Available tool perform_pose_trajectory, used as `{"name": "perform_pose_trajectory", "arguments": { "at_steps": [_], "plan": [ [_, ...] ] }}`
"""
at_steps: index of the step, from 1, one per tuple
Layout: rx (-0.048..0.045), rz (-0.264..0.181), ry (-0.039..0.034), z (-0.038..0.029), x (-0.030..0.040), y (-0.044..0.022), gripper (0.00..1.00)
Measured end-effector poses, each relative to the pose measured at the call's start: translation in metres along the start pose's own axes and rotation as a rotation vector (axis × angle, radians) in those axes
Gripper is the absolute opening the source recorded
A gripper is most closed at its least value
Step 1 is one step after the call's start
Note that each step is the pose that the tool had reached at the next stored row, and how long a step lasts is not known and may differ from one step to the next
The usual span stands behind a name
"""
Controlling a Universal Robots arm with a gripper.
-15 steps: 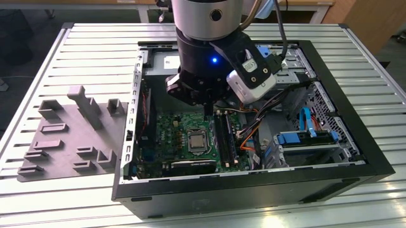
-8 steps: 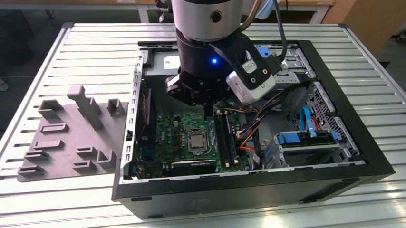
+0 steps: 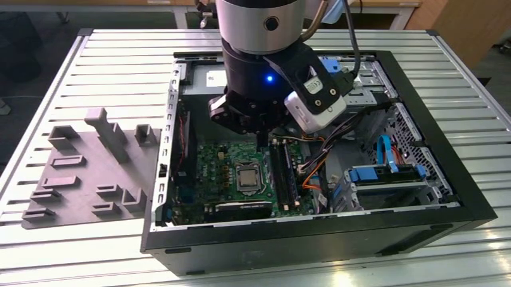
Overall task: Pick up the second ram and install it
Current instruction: 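Insert the second ram into the second slot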
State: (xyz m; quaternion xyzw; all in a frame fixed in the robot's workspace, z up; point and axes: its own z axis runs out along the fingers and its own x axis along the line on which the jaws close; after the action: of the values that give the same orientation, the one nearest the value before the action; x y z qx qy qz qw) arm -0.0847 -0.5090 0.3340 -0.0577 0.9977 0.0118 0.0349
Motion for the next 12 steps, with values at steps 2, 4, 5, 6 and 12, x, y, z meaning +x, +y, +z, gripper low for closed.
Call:
{"name": "perform_pose_trajectory", "arguments": {
  "at_steps": [2,4,5,6,12],
  "plan": [
    [0.0000,0.001,0.0000,0.0009,-0.0001,0.0000,0.12],
    [0.0002,0.003,0.0000,0.0016,-0.0008,-0.0001,0.12],
    [0.0003,0.004,0.0000,0.0020,-0.0012,-0.0002,0.12],
    [0.0004,0.005,-0.0001,0.0025,-0.0017,-0.0002,0.12],
    [0.0012,0.017,-0.0003,0.0041,-0.0037,-0.0005,0.12]
  ]
}}
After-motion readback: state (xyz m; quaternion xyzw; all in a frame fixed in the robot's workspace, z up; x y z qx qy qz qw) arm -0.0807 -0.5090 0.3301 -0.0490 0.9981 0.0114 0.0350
